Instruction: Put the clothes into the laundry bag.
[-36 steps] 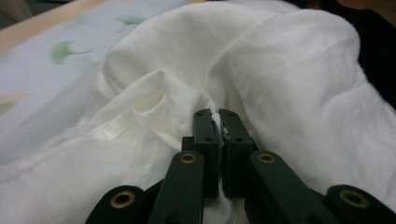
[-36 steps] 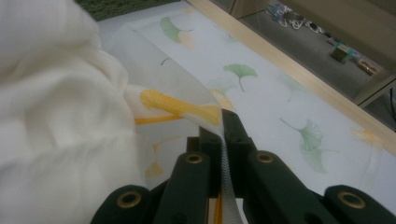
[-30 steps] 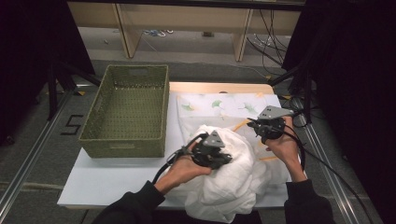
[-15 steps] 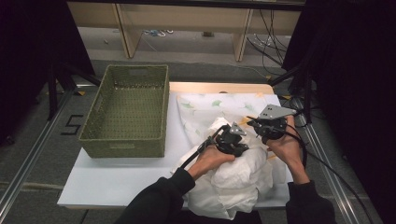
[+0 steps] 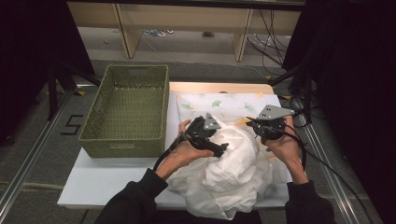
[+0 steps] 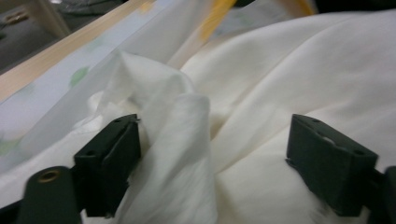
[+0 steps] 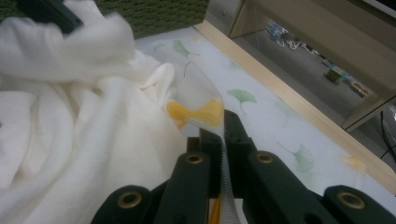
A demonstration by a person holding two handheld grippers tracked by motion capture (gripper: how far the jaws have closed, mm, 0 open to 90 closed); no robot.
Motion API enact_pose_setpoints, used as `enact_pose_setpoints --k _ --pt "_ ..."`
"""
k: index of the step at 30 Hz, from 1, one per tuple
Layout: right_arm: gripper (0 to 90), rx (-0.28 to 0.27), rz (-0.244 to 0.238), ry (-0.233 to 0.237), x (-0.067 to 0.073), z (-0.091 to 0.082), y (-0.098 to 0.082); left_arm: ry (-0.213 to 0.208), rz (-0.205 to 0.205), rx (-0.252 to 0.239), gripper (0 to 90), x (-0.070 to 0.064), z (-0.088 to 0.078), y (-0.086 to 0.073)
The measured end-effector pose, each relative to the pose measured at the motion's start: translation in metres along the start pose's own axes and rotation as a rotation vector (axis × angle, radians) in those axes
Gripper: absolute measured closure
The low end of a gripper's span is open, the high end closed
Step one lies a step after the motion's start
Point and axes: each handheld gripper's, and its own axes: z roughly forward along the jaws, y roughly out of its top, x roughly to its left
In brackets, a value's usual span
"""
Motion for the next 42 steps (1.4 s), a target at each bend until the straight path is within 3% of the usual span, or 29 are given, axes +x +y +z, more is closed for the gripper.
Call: enact_pose_setpoints --k 1,3,5,6,8,9,11,12,14,17,19,22,23,26,27,29,31,34,35,40,42 --pt "89.7 -0.001 0.001 0.002 0.0 0.0 0.0 0.016 -0.004 0.016 15.7 0.008 0.001 -0.005" --pt "89.7 0.002 -0.006 0.004 0.001 0.001 0.0 0.035 -0.067 0.056 14.7 0.022 0.01 -0.017" --pt "89.7 0.01 -0.002 0.011 0.002 0.002 0.0 -0.019 -0.138 0.103 12.2 0.028 0.024 -0.031" --pt "89.7 0.014 0.002 0.021 0.002 0.002 0.0 -0.048 -0.142 0.121 10.2 0.031 0.03 -0.036" --pt "89.7 0.008 -0.012 0.01 0.002 0.003 0.0 -0.095 -0.197 0.149 7.8 0.031 0.041 -0.043" --pt "89.7 0.009 -0.024 -0.005 0.002 0.003 0.0 -0.144 -0.194 0.135 16.5 0.03 0.044 -0.045" --pt "89.7 0.012 -0.016 0.013 0.003 0.004 0.0 -0.159 -0.163 0.108 48.8 0.024 0.044 -0.043" --pt "89.7 0.013 -0.015 0.012 0.003 0.004 0.0 -0.178 -0.167 0.097 58.6 0.021 0.043 -0.042" --pt "89.7 0.014 -0.021 0.011 0.002 0.005 -0.001 -0.212 -0.174 0.056 70.1 0.014 0.038 -0.037" --pt "89.7 0.007 -0.012 0.013 0.001 0.002 0.001 -0.256 -0.116 0.024 74.1 -0.005 0.03 -0.029" --pt "89.7 -0.001 -0.011 0.012 0.001 0.001 0.001 -0.261 -0.055 0.016 74.5 -0.023 0.026 -0.021" --pt "89.7 -0.003 -0.005 0.009 0.002 0.0 0.002 -0.302 -0.002 -0.019 74.5 -0.049 0.023 -0.009" --pt "89.7 -0.005 -0.01 0.015 0.001 0.0 0.003 -0.313 0.034 -0.015 74.6 -0.055 0.023 -0.005" --pt "89.7 -0.003 -0.007 0.02 0.002 -0.001 0.003 -0.337 0.092 -0.012 74.2 -0.074 0.029 0.002" --pt "89.7 -0.007 -0.008 0.016 0.002 -0.002 0.004 -0.335 0.109 -0.006 74.1 -0.076 0.033 0.004" --pt "89.7 -0.016 -0.012 0.017 0.002 -0.004 0.006 -0.332 0.099 0.004 74.0 -0.073 0.045 0.005" --pt "89.7 -0.022 -0.015 0.014 0.004 -0.007 0.007 -0.315 0.06 0.012 74.1 -0.067 0.053 0.004" --pt "89.8 -0.027 -0.021 0.016 0.003 -0.008 0.009 -0.24 0.071 0.034 75.4 -0.047 0.06 0.004" --pt "89.8 -0.026 -0.009 0.02 0.003 -0.01 0.009 -0.215 0.036 0.023 75.8 -0.042 0.063 0.003" --pt "89.8 -0.041 -0.019 0.025 0.004 -0.014 0.012 -0.067 -0.044 0.026 77.1 -0.012 0.068 0.0" --pt "89.8 -0.043 -0.034 0.022 0.004 -0.016 0.013 0.014 -0.017 0.024 77.3 -0.004 0.065 0.001"
